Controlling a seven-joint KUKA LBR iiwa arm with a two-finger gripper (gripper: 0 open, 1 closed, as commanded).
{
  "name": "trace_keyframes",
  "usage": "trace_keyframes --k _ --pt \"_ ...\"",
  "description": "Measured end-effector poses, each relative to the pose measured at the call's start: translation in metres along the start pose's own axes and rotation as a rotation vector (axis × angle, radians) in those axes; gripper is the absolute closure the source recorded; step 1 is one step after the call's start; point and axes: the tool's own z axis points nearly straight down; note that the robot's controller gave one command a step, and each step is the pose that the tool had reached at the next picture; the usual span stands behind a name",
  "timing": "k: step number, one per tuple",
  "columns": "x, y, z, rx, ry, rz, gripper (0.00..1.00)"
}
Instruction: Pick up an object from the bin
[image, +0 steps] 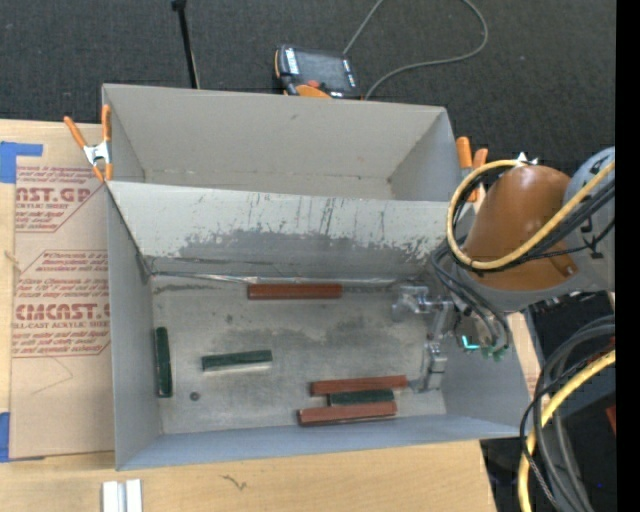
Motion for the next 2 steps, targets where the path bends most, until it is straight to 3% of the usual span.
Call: trace_keyframes --k 1,2 --pt "0.0206 0.0126 0.0875 -0.001 -0.001 0.026 0.00" --pt "0.0179 0.0121 0.0815 0.000 -0.007 0.025 1.00"
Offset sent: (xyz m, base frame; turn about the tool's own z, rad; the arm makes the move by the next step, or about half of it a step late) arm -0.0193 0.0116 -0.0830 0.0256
